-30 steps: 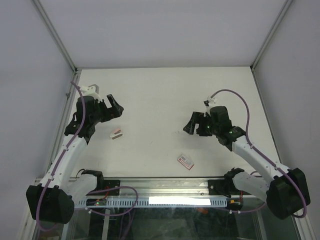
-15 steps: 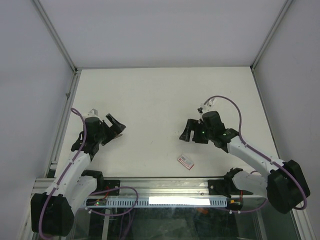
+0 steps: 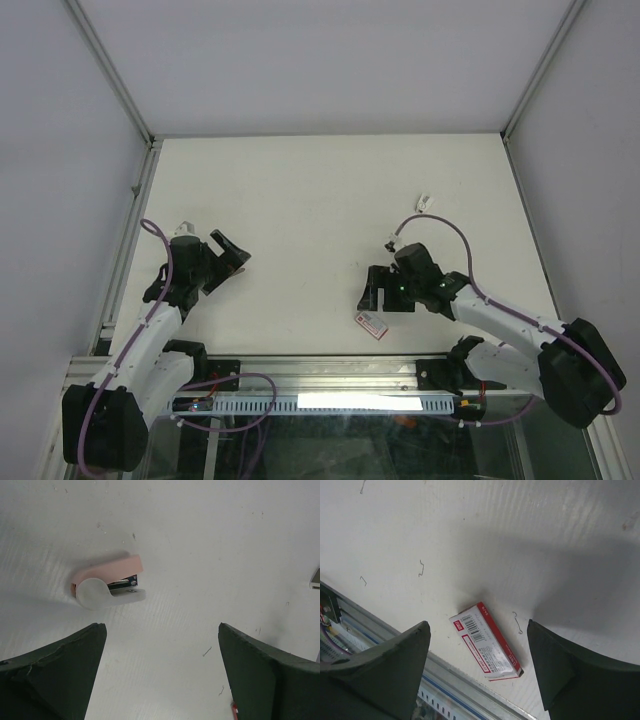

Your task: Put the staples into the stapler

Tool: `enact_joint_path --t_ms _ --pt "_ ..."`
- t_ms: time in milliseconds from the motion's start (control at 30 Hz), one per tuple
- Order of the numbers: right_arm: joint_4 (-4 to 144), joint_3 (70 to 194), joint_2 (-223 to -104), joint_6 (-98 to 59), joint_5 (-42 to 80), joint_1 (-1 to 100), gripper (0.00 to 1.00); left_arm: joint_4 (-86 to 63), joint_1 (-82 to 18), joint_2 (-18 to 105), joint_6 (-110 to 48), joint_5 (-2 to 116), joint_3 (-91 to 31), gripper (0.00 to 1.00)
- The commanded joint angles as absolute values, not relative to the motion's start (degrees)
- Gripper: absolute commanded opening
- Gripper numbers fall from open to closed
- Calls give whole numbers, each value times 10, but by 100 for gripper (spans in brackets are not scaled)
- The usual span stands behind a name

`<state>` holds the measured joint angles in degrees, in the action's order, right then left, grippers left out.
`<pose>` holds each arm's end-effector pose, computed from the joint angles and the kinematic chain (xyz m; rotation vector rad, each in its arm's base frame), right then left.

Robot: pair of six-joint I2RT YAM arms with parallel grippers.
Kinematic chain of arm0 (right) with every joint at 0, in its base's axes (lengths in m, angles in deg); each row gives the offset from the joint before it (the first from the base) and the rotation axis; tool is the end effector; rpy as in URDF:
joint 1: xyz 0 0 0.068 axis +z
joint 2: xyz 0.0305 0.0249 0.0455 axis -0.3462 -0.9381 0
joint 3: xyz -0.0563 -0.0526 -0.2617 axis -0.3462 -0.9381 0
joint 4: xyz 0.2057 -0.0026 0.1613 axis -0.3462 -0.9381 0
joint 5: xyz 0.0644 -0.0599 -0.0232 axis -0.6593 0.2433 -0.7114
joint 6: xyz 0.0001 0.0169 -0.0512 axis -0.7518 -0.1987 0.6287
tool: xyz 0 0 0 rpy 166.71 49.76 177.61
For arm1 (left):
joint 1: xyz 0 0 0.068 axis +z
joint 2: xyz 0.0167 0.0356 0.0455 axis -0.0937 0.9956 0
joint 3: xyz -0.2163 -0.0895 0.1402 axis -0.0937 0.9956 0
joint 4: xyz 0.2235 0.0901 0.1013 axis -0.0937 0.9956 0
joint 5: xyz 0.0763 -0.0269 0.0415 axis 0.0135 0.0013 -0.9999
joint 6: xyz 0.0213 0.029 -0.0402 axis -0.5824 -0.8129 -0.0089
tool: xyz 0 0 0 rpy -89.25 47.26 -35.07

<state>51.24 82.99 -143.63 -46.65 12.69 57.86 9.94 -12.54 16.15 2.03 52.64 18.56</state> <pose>0.1471 0.1239 0.1669 -0.1922 2.6607 0.7677 0.1689 -0.0236 0.1862 -0.7290 2.2798 -0.5100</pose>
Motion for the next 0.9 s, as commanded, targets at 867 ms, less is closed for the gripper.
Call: enact_joint_path --t_ms 867 --pt "403 920 -1382 -473 318 686 86 -105 -569 367 51 557 90 96"
